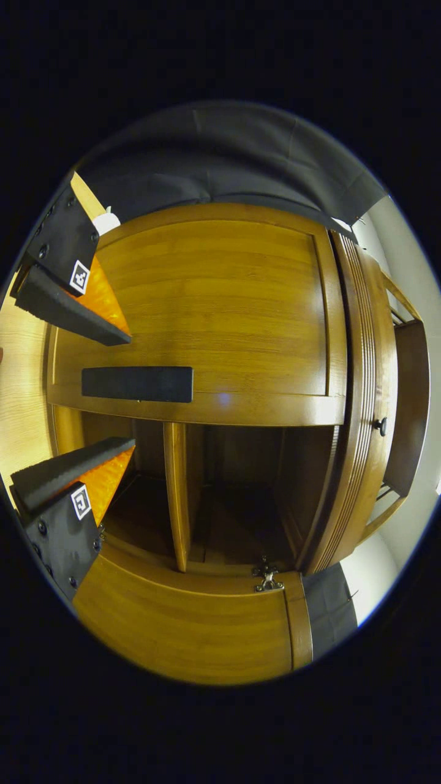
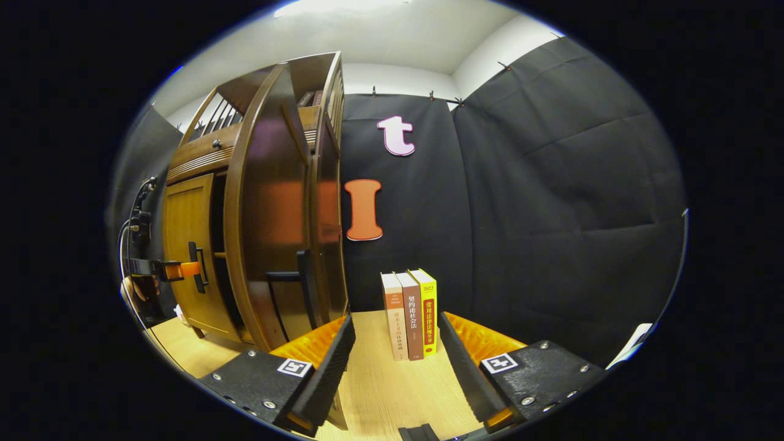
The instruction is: Open the right door of the double-door shoe cabinet with the right hand, and open the left door with the left hand.
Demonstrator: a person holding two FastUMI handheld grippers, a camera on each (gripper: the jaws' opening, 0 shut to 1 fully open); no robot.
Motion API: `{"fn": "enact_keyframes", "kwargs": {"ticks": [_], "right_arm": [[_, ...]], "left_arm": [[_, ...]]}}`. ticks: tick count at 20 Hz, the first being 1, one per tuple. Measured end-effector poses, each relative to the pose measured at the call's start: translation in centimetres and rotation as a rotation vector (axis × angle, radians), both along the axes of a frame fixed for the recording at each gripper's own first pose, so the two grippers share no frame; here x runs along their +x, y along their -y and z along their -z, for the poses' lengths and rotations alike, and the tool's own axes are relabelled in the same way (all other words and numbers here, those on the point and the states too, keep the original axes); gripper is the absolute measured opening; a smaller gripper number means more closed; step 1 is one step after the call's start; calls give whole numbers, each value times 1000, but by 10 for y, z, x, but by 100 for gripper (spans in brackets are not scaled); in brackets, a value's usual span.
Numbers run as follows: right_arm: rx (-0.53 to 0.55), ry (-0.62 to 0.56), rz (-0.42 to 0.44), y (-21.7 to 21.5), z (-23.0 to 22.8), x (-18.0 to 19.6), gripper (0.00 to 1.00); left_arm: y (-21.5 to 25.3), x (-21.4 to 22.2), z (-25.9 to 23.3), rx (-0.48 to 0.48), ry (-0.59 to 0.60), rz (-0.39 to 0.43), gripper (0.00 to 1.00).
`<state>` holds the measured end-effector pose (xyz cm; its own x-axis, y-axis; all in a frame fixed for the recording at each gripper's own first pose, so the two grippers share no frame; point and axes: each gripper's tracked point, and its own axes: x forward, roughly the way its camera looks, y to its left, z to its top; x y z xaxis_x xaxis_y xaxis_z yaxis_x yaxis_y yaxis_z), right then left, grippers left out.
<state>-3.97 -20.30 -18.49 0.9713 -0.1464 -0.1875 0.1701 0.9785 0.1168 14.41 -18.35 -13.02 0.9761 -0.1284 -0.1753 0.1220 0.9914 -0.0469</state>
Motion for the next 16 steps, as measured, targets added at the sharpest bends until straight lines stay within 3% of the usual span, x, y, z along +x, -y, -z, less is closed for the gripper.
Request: {"fn": "enact_keyframes", "kwargs": {"ticks": [1, 2, 3, 12, 16], "right_arm": [[-5, 9, 5, 2, -2, 1, 96], [-10, 18, 7, 3, -3, 2, 92], [-14, 24, 10, 4, -4, 4, 99], [3, 35, -15, -4, -14, -6, 99], [4, 42, 3, 1, -17, -11, 99]], "left_arm": [[2, 5, 3, 7, -2, 8, 93], [3, 7, 5, 14, -7, 12, 93], [2, 11, 7, 21, -8, 9, 93], [-11, 31, 16, 32, -8, -44, 90], [-7, 35, 21, 19, -19, -35, 69]]}}
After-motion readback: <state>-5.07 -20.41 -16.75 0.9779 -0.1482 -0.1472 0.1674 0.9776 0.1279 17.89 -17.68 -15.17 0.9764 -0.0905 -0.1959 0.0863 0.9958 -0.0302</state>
